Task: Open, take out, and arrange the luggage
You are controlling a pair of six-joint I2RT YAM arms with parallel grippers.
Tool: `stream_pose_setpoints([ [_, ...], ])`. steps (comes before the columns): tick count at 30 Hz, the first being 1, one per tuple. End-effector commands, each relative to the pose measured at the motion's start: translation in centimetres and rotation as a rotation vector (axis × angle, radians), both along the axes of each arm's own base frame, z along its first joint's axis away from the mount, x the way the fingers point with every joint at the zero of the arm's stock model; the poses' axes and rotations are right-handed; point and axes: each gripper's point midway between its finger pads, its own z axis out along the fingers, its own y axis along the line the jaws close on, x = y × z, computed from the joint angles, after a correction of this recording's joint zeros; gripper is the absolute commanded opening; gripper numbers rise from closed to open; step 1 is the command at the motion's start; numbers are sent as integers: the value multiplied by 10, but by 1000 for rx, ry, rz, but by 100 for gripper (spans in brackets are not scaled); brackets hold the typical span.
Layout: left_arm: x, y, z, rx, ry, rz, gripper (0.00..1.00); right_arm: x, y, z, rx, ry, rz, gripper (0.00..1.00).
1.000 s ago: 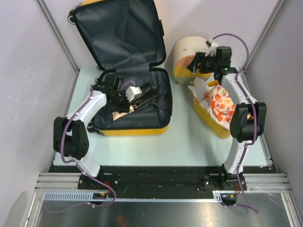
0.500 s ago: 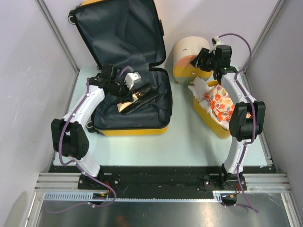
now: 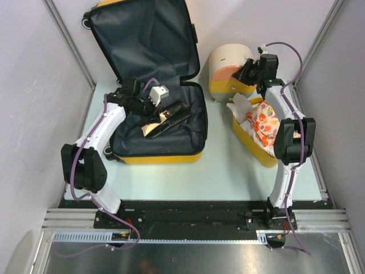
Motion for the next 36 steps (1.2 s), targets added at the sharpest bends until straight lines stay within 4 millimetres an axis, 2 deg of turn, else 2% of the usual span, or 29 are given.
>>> stream_pose_setpoints([
  [1,1,-7,41,-53,-99,-6,0,7,-3,38,20,-88,-8,18],
  [2,2,-8,42,-56,-99,-7,0,3,-4,35,22,-76,-7,15],
  [3,3,-9,42,-60,-98,-7,0,0,-5,34,21,-71,-7,6],
  [4,4,-10,43,-63,-96,-8,0,-5,-5,41,24,-79,-6,3],
  [5,5,-12,46,-72,-96,-8,0,-10,-7,34,23,-60,-9,0],
  [7,7,-15,47,-89,-86,-12,0,-19,-7,32,25,-46,-10,0],
  [8,10,-17,51,-102,-89,-11,0,-25,-7,39,26,-55,-12,0],
  [9,11,-21,50,-114,-78,-19,0,-32,-8,28,27,-28,-15,0],
  [11,13,-24,55,-130,-78,-21,0,-42,-8,32,34,-25,-15,0],
  [18,20,-37,60,-166,-75,-55,0,-78,-8,10,36,71,-6,0],
  [22,22,-45,67,-184,-82,-67,0,-89,-10,6,22,92,-11,1],
  [23,22,-47,68,-187,-83,-70,0,-90,-11,8,18,88,-16,28],
  [26,24,-55,76,-216,-81,-77,0,-91,-13,18,2,58,-11,67],
  [27,25,-57,78,-227,-73,-69,0,-92,-16,25,-2,43,-17,73],
  [30,29,-68,98,-292,-68,-66,0,-98,-24,39,-26,7,1,79],
  [31,32,-72,111,-315,-85,-68,0,-103,-25,51,-44,-28,25,80],
  [33,33,-82,123,-376,-60,-78,0,-114,-23,62,-53,-65,82,85],
  [34,36,-85,134,-396,-79,-85,0,-124,-20,77,-62,-112,110,86],
  [36,34,-98,143,-425,-85,-117,0,-136,-8,89,-70,-184,203,87],
])
